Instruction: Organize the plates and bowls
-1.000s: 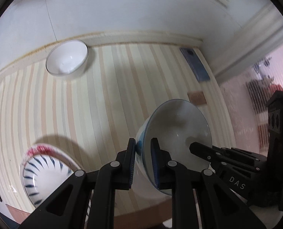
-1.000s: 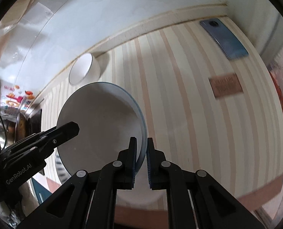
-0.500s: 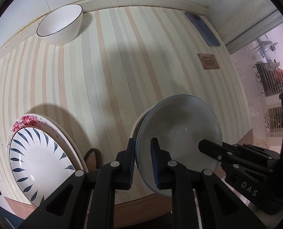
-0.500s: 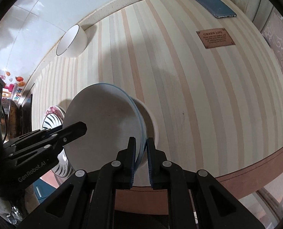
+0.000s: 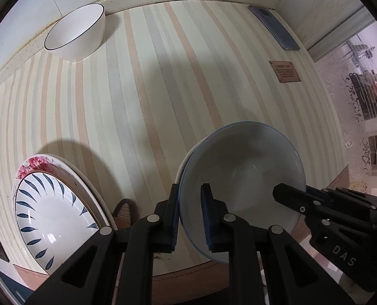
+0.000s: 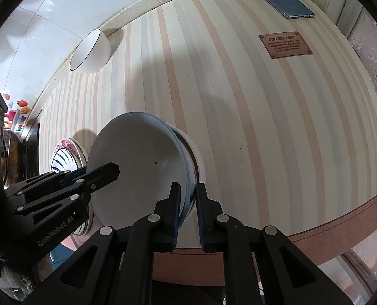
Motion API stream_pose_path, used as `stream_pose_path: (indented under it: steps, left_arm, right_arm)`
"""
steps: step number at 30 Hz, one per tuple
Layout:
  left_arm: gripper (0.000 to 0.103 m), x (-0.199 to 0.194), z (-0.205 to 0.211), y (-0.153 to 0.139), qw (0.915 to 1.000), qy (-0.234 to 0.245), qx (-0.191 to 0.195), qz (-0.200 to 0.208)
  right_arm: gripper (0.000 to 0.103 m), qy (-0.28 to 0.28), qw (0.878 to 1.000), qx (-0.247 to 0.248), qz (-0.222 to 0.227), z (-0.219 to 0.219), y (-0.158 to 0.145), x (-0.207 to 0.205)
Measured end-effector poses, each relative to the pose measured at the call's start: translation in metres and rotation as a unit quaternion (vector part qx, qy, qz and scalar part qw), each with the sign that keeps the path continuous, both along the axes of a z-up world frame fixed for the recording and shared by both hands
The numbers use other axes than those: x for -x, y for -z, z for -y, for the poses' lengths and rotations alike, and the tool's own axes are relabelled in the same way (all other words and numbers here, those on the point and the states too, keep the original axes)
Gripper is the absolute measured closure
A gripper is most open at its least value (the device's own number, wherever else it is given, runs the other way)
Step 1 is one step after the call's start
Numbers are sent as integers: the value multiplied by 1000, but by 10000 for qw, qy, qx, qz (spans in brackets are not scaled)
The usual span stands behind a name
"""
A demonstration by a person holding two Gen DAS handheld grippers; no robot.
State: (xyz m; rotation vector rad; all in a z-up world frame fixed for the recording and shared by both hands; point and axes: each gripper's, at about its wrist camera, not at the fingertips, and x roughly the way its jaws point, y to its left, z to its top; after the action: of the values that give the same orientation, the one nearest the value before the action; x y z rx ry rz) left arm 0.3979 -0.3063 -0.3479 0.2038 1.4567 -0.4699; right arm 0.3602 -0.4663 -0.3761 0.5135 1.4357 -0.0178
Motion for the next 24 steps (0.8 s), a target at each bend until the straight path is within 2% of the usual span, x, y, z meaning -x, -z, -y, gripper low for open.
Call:
stream_pose_path:
  steps: [9, 12, 15, 17, 18, 19, 21, 24]
  left_arm:
    - [89, -1, 1, 1, 10000, -48, -47, -3]
    - [89, -2, -7, -2, 9999, -98, 14, -114]
    - [88, -7, -25, -19, 9991, -304, 264, -116]
    - [87, -19, -40, -37, 9978, -505, 440, 27]
    - [82, -35, -51, -48, 9961, -720, 497, 128]
    - [79, -46, -59, -52, 9945, -891, 534, 159]
    - [78, -83, -81, -60, 9876, -1363, 720, 280]
    - [78, -135, -107, -55, 9786, -1915, 615, 432]
  right_arm:
    - [86, 34, 9998, -167, -121, 3, 2, 2]
    - [86, 73, 9994, -273, -181, 8, -2, 2]
    - [86, 244, 9991, -331, -51, 16, -24, -1]
    - [83, 352, 9983, -402, 221, 22, -45, -9]
    - [78, 406, 9975, -466, 347, 23, -55, -16]
    - [67, 437, 9961, -583, 500, 22, -63, -28]
    - [52, 361, 9935, -780, 743, 15, -72, -56]
    - [51, 36, 9924, -809, 930, -12, -65, -119]
